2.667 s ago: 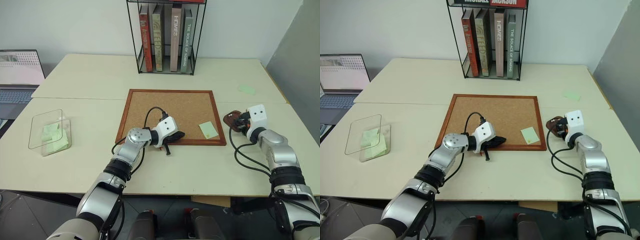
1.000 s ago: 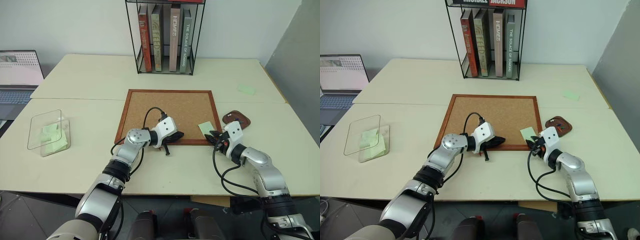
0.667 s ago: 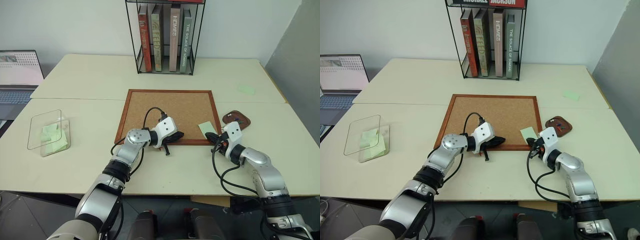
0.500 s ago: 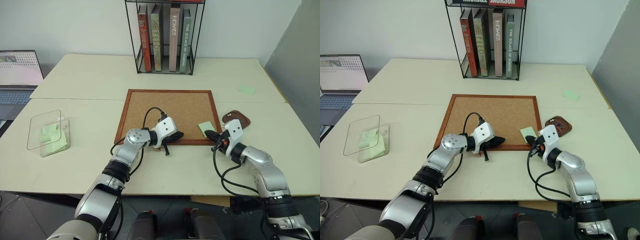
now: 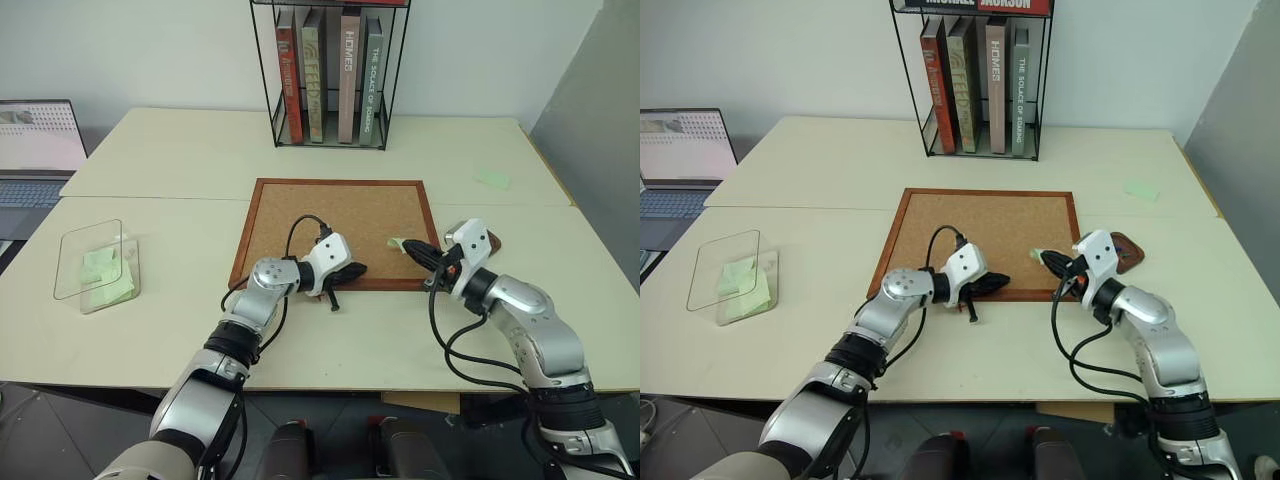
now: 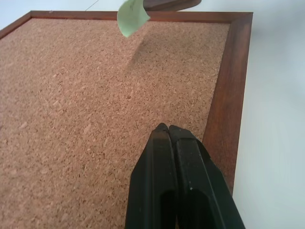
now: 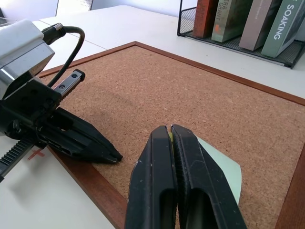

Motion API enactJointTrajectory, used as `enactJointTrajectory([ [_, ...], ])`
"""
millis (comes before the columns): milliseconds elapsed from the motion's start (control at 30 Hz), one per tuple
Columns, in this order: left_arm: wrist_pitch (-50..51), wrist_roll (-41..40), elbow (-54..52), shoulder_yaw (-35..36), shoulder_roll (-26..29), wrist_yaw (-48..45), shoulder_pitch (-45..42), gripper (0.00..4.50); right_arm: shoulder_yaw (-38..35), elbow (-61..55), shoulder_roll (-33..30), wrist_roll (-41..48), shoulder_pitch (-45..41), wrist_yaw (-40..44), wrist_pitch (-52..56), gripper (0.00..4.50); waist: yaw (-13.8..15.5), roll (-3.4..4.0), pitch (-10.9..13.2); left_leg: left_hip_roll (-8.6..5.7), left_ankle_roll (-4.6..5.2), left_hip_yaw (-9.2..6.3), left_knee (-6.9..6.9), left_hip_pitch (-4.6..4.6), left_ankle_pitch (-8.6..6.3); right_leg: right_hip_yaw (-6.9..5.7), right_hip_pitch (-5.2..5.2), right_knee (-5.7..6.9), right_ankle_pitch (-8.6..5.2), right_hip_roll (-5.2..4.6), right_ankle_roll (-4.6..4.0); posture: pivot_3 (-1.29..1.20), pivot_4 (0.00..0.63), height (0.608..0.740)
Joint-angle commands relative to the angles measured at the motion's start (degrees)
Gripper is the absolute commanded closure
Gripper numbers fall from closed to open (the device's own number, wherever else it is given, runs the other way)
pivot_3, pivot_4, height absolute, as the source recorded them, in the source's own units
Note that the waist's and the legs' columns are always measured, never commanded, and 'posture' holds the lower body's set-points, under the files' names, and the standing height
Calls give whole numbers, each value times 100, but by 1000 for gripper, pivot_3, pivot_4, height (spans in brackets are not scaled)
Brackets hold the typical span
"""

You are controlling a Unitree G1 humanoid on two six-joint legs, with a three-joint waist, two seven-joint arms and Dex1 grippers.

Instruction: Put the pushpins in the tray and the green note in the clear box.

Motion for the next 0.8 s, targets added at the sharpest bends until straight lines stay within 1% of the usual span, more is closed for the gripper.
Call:
enactJointTrajectory([
  [33, 701, -907, -884, 536, -17, -298, -6, 4084, -108, -284, -18, 152, -142, 26, 69, 4500, 11, -2, 5, 0, 0, -1, 0, -6, 0, 0, -5, 0, 0, 0, -1, 0, 150, 740],
  [67, 773, -986, -1001, 587, 15, -328, -22, 3959, -111, -292, -9, 168, -143, 27, 85, 4500, 17, -4, 8, -1, 0, -3, 0, -10, 0, 0, -8, -1, 0, 0, -1, 0, 150, 740],
  [167, 775, -1044, -1219, 612, 119, -435, -75, 3278, -94, -328, -3, 224, -166, 61, 145, 4500, 32, -5, 8, -5, 0, -5, 2, -17, 0, -1, -12, -3, 0, -4, -1, 0, 150, 740],
  [200, 740, -1046, -1252, 608, 145, -457, -90, 3157, -85, -344, -2, 245, -178, 61, 168, 4500, 33, -5, 8, -6, 0, -4, 3, -17, 0, 0, -12, -4, 0, -5, 0, 0, 150, 740],
  [267, 488, -937, -1225, 544, 219, -513, -151, 2708, -70, -389, 3, 297, -211, 54, 237, 4500, 34, -4, 8, -8, 0, -1, 3, -14, 0, 0, -8, -5, 0, -7, 0, 0, 150, 740],
  [300, 328, -843, -1184, 482, 265, -563, -187, 2583, -59, -414, -1, 318, -223, 55, 274, 4500, 32, -5, 8, -8, 0, 0, 3, -13, 0, 0, -8, -4, 0, -7, 0, 0, 150, 740],
  [367, 28, -700, -1094, 385, 314, -632, -247, 2154, -41, -475, -15, 363, -231, 59, 343, 4500, 35, -5, 8, -7, 0, -1, 3, -14, 0, -1, -9, -4, 0, -7, 0, 0, 150, 740],
  [400, -168, -629, -1007, 353, 312, -622, -298, 2045, -34, -519, -13, 395, -235, 55, 399, 4500, 37, -5, 8, -7, 0, -4, 2, -14, 0, -1, -9, -4, 0, -6, 0, 0, 150, 740],
  [433, -354, -562, -910, 329, 303, -604, -355, 1754, -35, -566, -8, 426, -237, 48, 460, 4500, 37, -5, 8, -7, 0, -5, 2, -14, 0, -2, -9, -4, 0, -6, -1, 0, 150, 740],
  [467, -597, -454, -774, 307, 281, -523, -436, 1651, -36, -615, -9, 453, -236, 44, 520, 4500, 40, -5, 8, -7, 0, -5, 2, -14, 0, -2, -9, -4, 0, -6, -1, 0, 150, 740],
  [567, -1287, -131, -282, 309, 175, -139, -692, 1083, -36, -753, -19, 530, -230, 27, 690, 4500, 47, -5, 8, -8, 0, -3, 4, -15, 0, -1, -9, -5, 0, -7, 0, 0, 150, 740],
  [667, -1767, 47, 156, 190, 120, -147, -901, 558, -10, -902, -28, 616, -229, 9, 875, 4500, 48, -5, 8, -9, 0, 0, 4, -15, 0, 0, -9, -6, 1, -8, 1, 0, 150, 740],
  [800, -2157, 188, 571, 66, 19, -210, -1040, 558, 14, -1024, 1, 659, -259, -14, 1032, 4500, 43, -5, 8, -8, 0, -1, 1, -17, 0, -2, -10, -8, 0, -7, 0, 0, 150, 740],
])
